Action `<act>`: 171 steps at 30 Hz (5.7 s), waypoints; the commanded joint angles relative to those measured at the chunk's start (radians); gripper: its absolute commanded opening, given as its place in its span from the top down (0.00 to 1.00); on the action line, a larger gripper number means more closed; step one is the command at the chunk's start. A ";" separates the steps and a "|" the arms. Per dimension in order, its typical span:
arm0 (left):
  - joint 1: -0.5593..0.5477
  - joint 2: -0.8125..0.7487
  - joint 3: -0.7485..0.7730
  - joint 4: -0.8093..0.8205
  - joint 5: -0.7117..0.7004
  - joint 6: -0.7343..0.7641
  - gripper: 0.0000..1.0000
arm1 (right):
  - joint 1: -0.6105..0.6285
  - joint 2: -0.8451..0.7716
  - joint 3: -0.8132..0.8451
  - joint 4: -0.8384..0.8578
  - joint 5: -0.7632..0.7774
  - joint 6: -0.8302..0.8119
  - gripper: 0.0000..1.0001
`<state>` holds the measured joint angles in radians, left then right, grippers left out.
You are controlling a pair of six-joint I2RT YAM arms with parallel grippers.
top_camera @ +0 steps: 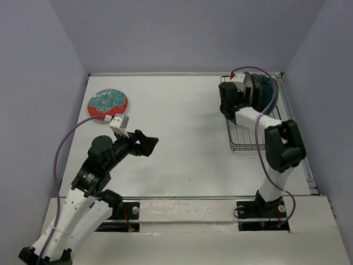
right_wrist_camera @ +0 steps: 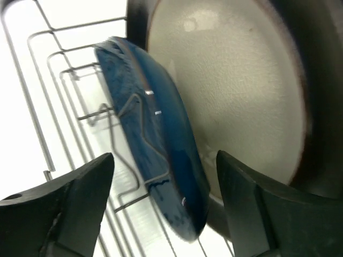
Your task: Load the plates into the dish rack
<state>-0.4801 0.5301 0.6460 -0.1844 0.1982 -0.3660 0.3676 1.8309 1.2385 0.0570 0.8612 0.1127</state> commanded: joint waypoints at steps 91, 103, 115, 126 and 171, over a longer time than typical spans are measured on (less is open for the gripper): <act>0.334 0.510 -0.032 0.744 0.345 -0.564 0.94 | 0.140 -0.584 -0.324 0.003 -1.089 0.525 0.06; 0.258 0.449 0.001 0.792 0.494 -0.619 0.94 | 0.111 -0.541 -0.416 0.116 -1.186 0.545 0.12; 0.248 0.446 -0.006 0.787 0.560 -0.585 0.81 | 0.068 -0.555 -0.531 0.406 -1.433 0.720 0.93; 0.247 0.366 0.175 0.265 0.313 -0.083 0.01 | -0.015 -0.780 -0.352 0.070 -1.121 0.523 0.93; 0.052 0.205 0.142 0.092 0.138 0.107 0.01 | 0.053 -0.150 0.446 -0.232 0.031 -0.476 0.93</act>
<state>-0.4149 0.7433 0.7464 -0.1032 0.3534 -0.2787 0.3981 1.6737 1.5795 -0.3885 0.6941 -0.2539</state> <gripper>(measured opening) 0.990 0.141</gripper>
